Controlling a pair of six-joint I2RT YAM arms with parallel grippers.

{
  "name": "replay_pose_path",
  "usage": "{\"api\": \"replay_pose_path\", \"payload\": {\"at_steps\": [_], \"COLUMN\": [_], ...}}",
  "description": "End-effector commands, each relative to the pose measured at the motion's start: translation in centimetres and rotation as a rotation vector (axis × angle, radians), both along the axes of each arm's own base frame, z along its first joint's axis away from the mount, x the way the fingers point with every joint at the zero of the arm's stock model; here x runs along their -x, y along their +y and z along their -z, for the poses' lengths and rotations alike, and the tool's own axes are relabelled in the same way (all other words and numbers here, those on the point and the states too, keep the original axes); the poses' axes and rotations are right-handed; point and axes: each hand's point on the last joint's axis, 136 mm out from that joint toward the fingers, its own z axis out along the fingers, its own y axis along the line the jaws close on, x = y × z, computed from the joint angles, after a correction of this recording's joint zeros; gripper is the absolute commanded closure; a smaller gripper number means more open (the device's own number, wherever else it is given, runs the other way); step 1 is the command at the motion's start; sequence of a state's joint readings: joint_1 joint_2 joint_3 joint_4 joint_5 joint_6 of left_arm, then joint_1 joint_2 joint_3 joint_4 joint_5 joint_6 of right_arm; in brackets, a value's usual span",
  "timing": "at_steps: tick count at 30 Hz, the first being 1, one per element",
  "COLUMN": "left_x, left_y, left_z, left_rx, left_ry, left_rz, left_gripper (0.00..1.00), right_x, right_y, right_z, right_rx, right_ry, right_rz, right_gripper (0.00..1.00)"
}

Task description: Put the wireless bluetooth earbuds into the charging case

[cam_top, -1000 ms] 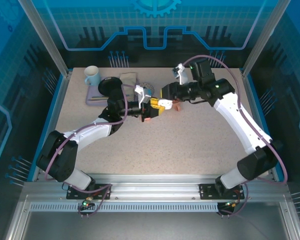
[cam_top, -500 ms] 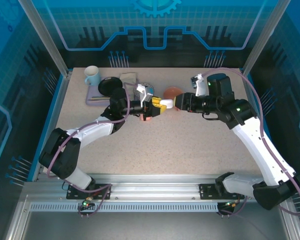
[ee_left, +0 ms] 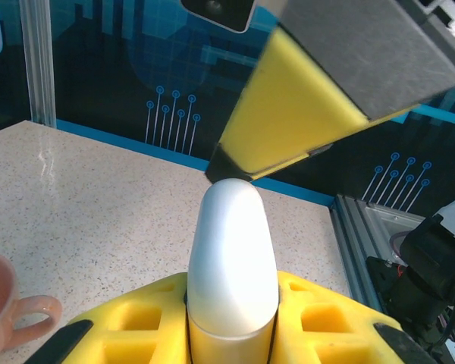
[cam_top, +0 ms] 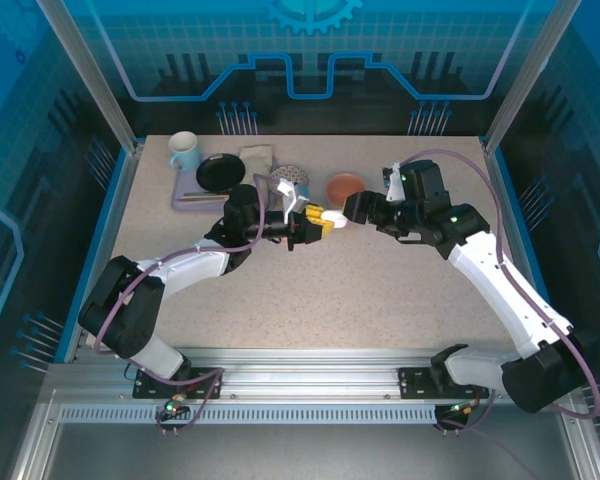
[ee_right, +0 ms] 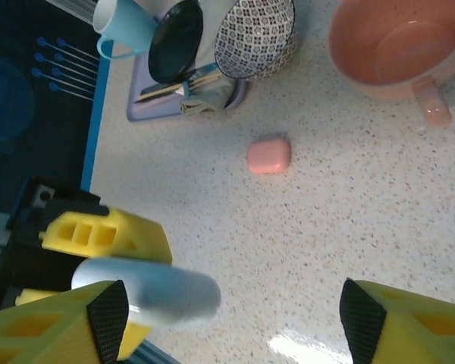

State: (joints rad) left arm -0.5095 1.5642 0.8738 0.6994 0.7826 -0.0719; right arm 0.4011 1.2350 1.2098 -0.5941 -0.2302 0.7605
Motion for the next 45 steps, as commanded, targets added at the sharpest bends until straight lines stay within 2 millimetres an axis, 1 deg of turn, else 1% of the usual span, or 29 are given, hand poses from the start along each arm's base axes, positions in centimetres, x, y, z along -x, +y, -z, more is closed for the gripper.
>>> {"api": "replay_pose_path", "payload": {"at_steps": [1,2,4,8,12,19,21,24,30,35,39,43,45], "left_x": [0.7,0.7,0.4,-0.1,-0.3,0.1,0.2,-0.3,-0.9,-0.9,-0.9,-0.8,-0.7], "left_y": [-0.3,-0.4,-0.6,-1.2,-2.0,-3.1,-3.4,-3.7,-3.9,-3.9,-3.4,-2.9,-2.6], "left_z": [-1.5,-1.5,-1.2,0.3,3.6,10.2,12.0,14.4,18.4,21.2,22.7,23.6,23.8], "left_rx": [0.012,0.01,-0.003,-0.011,-0.04,-0.117,-0.142,-0.19,-0.306,-0.405,-0.459,-0.503,-0.517], "left_ry": [-0.058,-0.056,-0.018,0.099,0.236,0.51,0.585,0.709,0.901,1.027,1.072,1.105,1.116], "left_rz": [0.018,0.017,0.018,0.024,-0.001,-0.049,-0.053,-0.081,-0.132,-0.145,-0.183,-0.207,-0.221], "left_gripper": [1.0,1.0,1.0,1.0,1.0,1.0,1.0,1.0,1.0,1.0,1.0,0.9,0.82], "right_x": [-1.5,-1.6,-1.9,-1.7,-1.2,-0.2,-0.1,0.2,0.5,0.6,0.6,0.6,0.5], "right_y": [1.1,1.3,1.0,-1.2,-3.5,-5.7,-6.0,-6.2,-6.3,-6.4,-6.5,-6.5,-6.5], "right_z": [-1.0,-0.8,-0.3,1.0,3.1,7.2,8.2,9.9,12.2,13.4,14.2,14.7,14.8], "right_rx": [-0.145,-0.168,-0.173,-0.092,0.006,0.154,0.181,0.205,0.238,0.257,0.274,0.283,0.285], "right_ry": [0.008,0.023,0.032,0.05,0.085,0.143,0.156,0.187,0.229,0.251,0.267,0.277,0.278], "right_rz": [0.039,0.051,0.084,0.191,0.283,0.329,0.333,0.333,0.327,0.327,0.329,0.331,0.331], "right_gripper": [0.22,0.22,0.22,0.22,0.23,0.23,0.24,0.24,0.24,0.25,0.25,0.25,0.25]}}
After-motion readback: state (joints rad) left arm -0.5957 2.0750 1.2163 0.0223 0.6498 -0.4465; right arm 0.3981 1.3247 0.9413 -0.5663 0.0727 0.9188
